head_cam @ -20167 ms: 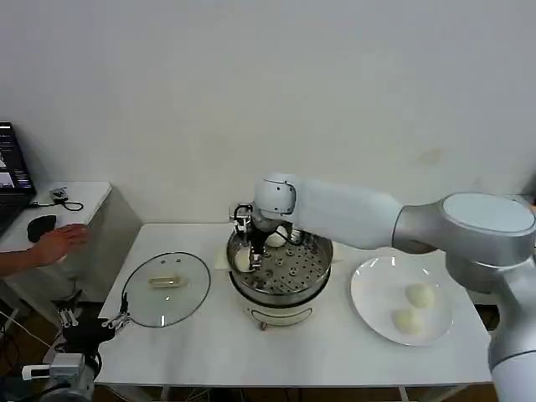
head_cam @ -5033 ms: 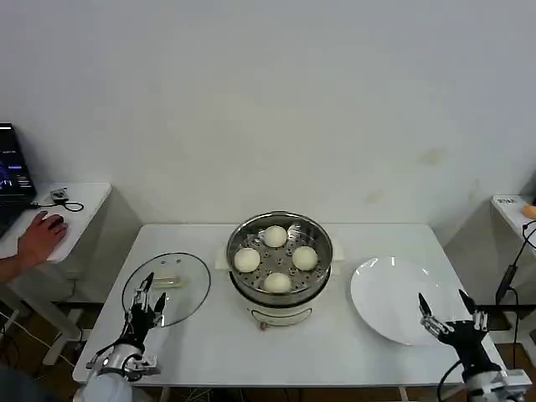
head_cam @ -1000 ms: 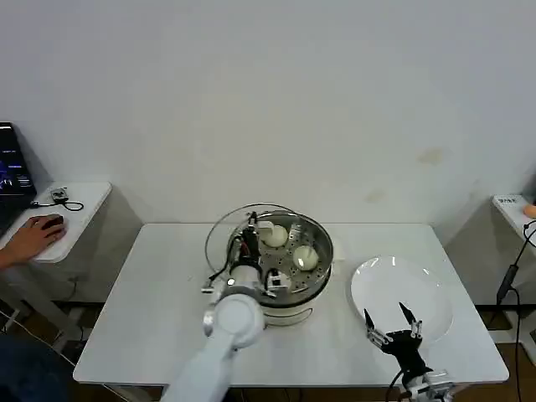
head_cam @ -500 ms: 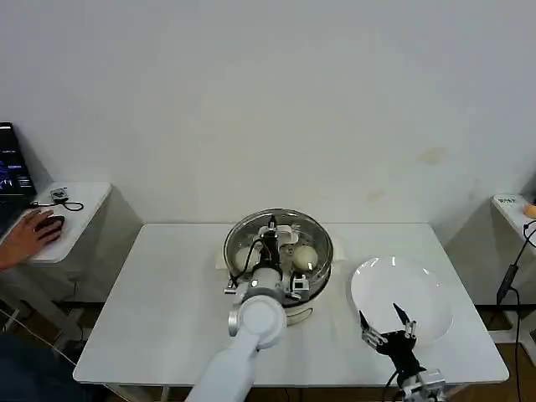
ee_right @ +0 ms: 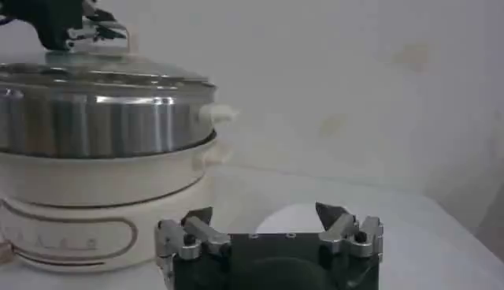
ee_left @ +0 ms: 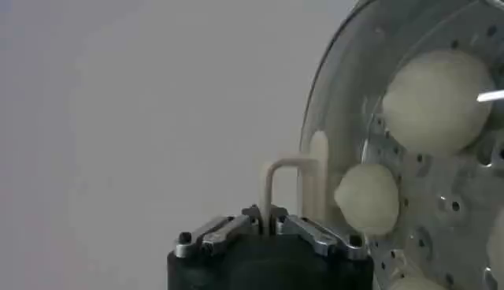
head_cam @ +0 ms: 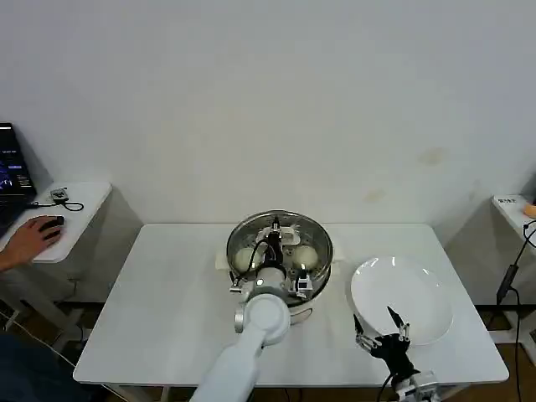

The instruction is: Take steamed baozi put them in steamer then cover it.

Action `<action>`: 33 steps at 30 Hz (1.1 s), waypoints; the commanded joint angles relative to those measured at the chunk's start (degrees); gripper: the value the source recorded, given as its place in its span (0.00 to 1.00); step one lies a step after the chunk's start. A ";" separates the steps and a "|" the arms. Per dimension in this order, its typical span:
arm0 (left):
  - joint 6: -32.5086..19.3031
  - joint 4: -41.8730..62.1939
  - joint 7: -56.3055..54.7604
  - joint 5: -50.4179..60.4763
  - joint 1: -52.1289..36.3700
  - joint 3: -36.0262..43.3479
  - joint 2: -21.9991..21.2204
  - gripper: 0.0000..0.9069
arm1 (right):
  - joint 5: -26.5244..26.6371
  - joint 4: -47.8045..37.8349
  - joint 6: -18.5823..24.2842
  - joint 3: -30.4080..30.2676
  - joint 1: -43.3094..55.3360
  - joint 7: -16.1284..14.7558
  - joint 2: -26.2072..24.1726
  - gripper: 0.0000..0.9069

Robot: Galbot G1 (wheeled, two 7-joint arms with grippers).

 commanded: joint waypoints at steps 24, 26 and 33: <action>-0.30 -6.35 -0.01 -1.89 2.70 1.11 0.39 1.00 | -1.04 -0.06 -0.09 -1.34 -0.30 -0.11 0.32 1.00; -0.32 -7.63 0.23 -2.08 3.37 1.40 0.99 1.00 | -1.10 -0.09 -0.15 -1.41 -0.31 -0.12 0.35 1.00; -0.54 -12.83 0.80 -2.91 6.34 1.97 3.78 1.00 | -1.27 -0.29 -0.14 -1.45 -0.35 -0.08 0.34 1.00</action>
